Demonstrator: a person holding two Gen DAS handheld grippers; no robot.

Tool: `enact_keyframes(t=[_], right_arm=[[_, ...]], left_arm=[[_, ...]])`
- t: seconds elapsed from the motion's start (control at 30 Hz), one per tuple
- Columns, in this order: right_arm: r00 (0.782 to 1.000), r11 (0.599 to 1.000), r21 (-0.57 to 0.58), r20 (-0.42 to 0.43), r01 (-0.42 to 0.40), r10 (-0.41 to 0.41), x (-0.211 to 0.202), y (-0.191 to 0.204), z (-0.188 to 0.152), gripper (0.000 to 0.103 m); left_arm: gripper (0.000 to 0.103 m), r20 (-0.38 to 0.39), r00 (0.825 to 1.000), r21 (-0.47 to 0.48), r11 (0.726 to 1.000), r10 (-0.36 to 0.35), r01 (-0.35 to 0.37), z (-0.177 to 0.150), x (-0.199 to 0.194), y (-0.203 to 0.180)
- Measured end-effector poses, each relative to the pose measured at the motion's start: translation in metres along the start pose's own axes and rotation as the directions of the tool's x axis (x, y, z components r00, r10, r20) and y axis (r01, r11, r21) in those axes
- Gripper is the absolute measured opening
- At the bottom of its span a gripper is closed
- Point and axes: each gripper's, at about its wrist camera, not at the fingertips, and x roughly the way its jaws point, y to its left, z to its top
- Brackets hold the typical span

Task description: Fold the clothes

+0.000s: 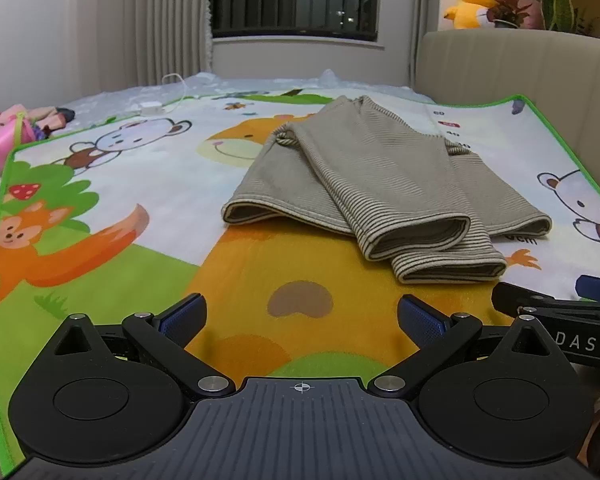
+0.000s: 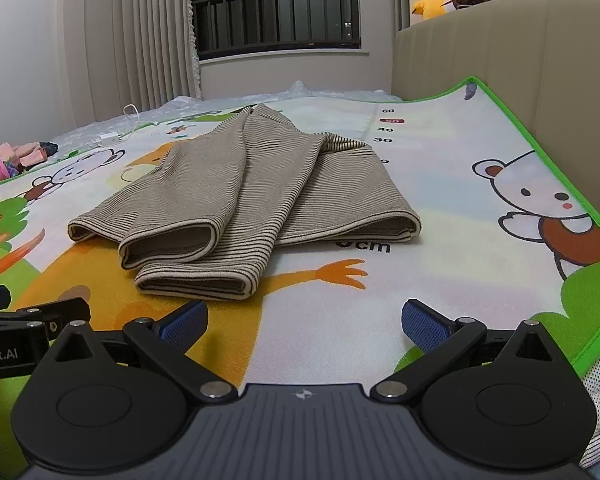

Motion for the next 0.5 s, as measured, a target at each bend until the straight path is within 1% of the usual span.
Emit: enact_keyframes(t=[0.5], right_arm=[[1.000,1.000,0.014,-0.019,-0.005,0.005,0.0033,-0.0032,0.0011,0.103]], left_arm=[[0.103,-0.010,1.000,0.020,1.000,0.001,-0.001,0.0065,-0.0002,-0.0040]])
